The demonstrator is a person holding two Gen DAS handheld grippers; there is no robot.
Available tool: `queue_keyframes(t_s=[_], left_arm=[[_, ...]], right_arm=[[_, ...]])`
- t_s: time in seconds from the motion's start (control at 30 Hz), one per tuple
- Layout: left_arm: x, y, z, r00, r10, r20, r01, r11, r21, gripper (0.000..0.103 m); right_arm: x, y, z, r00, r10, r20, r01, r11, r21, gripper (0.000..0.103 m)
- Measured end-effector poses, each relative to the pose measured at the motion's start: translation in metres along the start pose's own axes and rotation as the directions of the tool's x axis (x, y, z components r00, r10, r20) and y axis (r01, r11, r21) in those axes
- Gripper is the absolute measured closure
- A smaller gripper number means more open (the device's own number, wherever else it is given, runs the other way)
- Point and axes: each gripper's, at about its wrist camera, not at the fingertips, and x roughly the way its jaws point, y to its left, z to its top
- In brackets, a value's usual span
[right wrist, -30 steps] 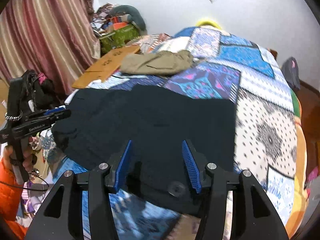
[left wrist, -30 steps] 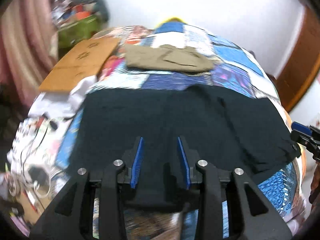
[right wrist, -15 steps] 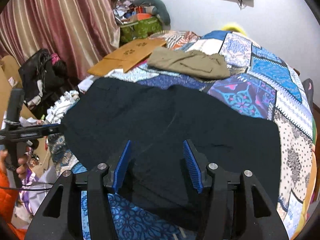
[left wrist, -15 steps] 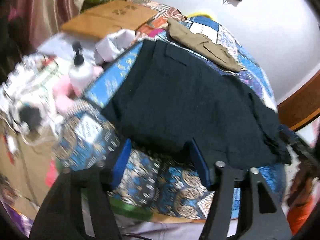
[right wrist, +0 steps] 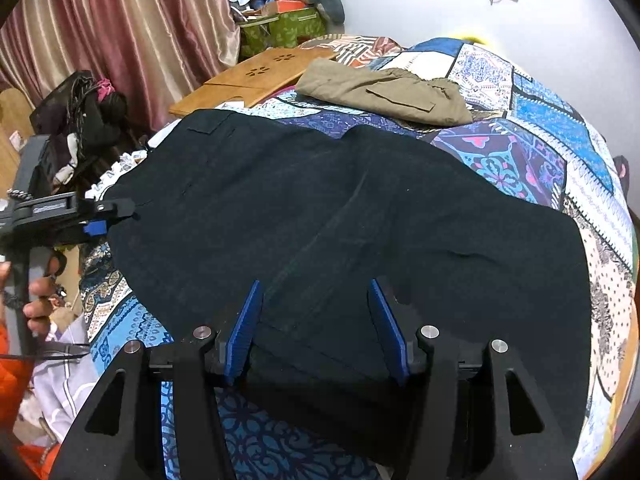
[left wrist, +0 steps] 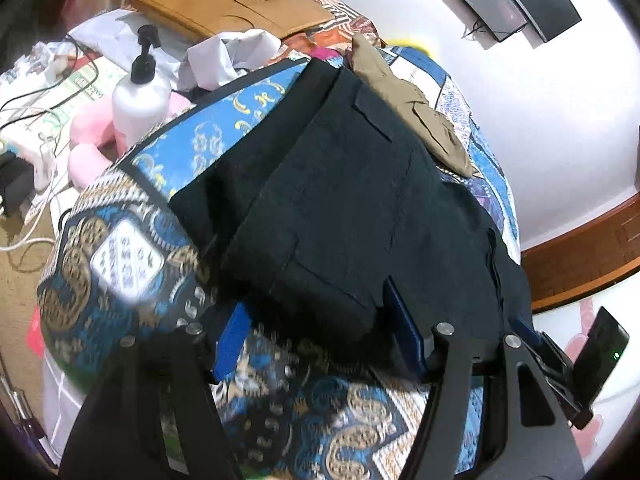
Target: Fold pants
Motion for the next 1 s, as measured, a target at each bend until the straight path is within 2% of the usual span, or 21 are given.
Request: queue_keyframes(t_s=[0.1, 0.23, 0.27, 0.33, 0.47, 0.57, 0.7, 0.87, 1.0], left_arm=[[0.006, -0.008, 0.006, 0.999, 0.049, 0.006, -0.05, 0.998, 0.032, 0.039], [0.013, -0.018, 0.01, 0.989, 0.143, 0.036, -0.146, 0.984, 0.099, 0.059], [0.013, -0.02, 0.01, 0.988, 0.148, 0.043, -0.152, 0.982, 0.114, 0.067], [0.011, -0.027, 0.01, 0.987, 0.151, 0.059, -0.158, 0.976, 0.149, 0.074], [-0.008, -0.061, 0.009, 0.965, 0.196, 0.175, -0.24, 0.929, 0.283, 0.081], [-0.029, -0.092, 0.01, 0.948, 0.178, 0.264, -0.269, 0.89, 0.368, 0.083], [-0.049, -0.129, 0.015, 0.941, 0.121, 0.317, -0.261, 0.855, 0.448, 0.084], [-0.061, -0.173, 0.02, 0.94, 0.05, 0.336, -0.231, 0.821, 0.522, 0.084], [-0.066, -0.205, 0.018, 0.939, -0.004, 0.343, -0.203, 0.799, 0.566, 0.084]], right_arm=[[0.0, 0.002, -0.001, 1.0, -0.003, 0.0, 0.003, 1.0, -0.004, 0.05], [0.001, 0.003, 0.0, 1.0, -0.004, -0.003, 0.004, 1.0, -0.004, 0.05], [0.001, 0.002, 0.0, 1.0, -0.003, -0.003, 0.003, 1.0, 0.0, 0.05], [0.001, 0.001, 0.001, 1.0, -0.002, -0.007, 0.002, 1.0, 0.002, 0.05], [0.0, -0.003, 0.004, 1.0, 0.014, -0.012, -0.014, 1.0, 0.023, 0.051], [-0.008, -0.009, 0.006, 0.999, 0.041, 0.001, -0.041, 0.997, 0.065, 0.051], [-0.027, -0.022, 0.005, 0.998, 0.028, 0.054, -0.034, 0.993, 0.114, 0.051], [-0.058, -0.051, -0.003, 0.992, -0.058, 0.109, 0.039, 0.985, 0.169, 0.051], [-0.075, -0.079, -0.019, 0.984, -0.138, 0.111, 0.111, 0.969, 0.222, 0.051]])
